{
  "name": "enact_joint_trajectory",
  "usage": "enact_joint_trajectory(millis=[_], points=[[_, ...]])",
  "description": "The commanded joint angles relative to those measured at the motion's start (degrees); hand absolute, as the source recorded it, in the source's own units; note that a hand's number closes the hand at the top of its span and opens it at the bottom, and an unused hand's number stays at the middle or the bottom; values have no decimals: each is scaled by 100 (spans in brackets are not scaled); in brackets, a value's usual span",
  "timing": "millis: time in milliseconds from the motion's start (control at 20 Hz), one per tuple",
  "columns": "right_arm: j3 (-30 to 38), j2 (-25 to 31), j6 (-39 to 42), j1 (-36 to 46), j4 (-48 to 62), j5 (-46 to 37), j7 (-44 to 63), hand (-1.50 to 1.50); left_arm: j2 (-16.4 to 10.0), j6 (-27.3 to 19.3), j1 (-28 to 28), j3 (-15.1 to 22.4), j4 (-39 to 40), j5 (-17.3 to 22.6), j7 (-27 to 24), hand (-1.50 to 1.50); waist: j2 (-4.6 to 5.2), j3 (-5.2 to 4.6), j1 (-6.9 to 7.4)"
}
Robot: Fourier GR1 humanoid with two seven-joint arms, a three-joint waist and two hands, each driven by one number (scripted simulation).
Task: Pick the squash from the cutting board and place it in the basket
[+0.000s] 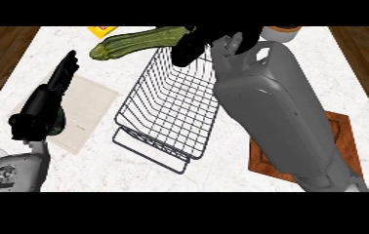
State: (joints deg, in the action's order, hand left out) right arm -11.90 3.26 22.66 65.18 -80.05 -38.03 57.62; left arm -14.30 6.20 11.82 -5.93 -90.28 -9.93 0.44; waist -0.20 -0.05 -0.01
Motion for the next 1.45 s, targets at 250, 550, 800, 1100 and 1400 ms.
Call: enact_joint_trajectory(millis=[250, 550, 800, 1100, 1400], points=[[185, -317, 692, -221, 29, 550, 617, -150, -69, 178, -175, -91, -39, 109, -49, 0, -1, 3, 15], [326, -323, -157, -157, -184, 506, 443, -150, -112, 198, -73, -205, -115, 150, 46, 0, 8, 3, 36], [675, -324, -1909, -390, -564, 231, 399, -150, -124, 242, -158, -175, 5, 135, -154, 0, 7, 3, 70], [1750, -46, -2450, -429, -1134, -152, 430, -150, 78, -45, -183, -103, 106, -72, -221, 0, -4, 5, -68], [2651, 589, -2474, -1296, -1766, 130, 19, -150, -72, 149, -41, -225, 79, 90, -40, 0, 5, 9, -75]])
